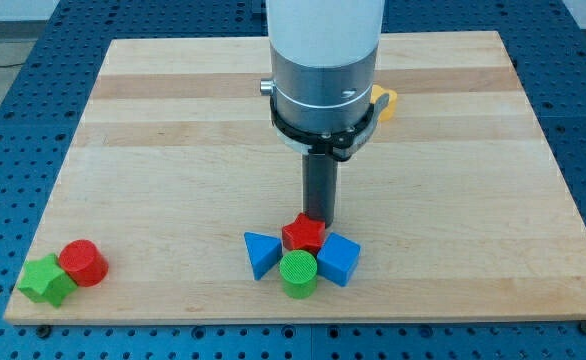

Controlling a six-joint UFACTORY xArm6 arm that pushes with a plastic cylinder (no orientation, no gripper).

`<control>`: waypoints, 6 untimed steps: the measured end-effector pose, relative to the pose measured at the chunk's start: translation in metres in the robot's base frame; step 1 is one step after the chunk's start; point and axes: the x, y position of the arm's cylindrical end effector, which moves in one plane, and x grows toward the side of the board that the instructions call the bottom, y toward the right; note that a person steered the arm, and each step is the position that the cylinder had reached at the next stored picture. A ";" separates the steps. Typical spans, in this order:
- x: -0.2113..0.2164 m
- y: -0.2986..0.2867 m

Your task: Move your arm parallel to the right of the yellow heart

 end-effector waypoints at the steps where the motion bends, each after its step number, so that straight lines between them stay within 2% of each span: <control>1: -0.004 0.026; 2: -0.028 0.083; 4: -0.148 0.191; 5: -0.198 0.194; 6: -0.213 0.170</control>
